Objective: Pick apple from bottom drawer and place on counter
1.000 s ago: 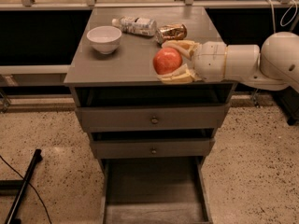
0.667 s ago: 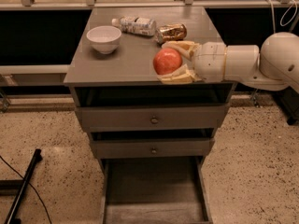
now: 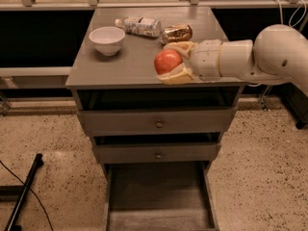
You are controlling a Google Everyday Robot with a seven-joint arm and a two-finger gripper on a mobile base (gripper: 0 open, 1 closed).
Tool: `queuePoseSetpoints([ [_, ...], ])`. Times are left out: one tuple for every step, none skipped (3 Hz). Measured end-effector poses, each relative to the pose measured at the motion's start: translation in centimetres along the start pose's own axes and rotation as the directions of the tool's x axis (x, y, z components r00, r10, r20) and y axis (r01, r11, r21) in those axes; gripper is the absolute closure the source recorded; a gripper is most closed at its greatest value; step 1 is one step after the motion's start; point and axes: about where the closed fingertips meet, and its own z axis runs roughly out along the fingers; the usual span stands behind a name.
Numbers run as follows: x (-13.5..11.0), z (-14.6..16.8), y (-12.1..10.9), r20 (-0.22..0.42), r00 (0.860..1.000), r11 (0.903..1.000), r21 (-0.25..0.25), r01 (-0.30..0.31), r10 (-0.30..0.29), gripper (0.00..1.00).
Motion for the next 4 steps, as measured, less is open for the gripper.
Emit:
queuePoseSetpoints([
  [1.7, -0.2, -3.2, -0.054, 0.996, 0.9891, 0.133, -0.064, 0.072, 1.0],
  [3.4, -0.4, -6.0, -0.057, 0.989, 0.965, 0.232, -0.122, 0.139, 1.0],
  [5.0, 0.1, -7.6, -0.089, 0.973, 0.95, 0.252, -0.184, 0.213, 1.0],
  [8.3, 0.4, -7.9, -0.131, 0.935, 0.9262, 0.238, -0.292, 0.329, 1.0],
])
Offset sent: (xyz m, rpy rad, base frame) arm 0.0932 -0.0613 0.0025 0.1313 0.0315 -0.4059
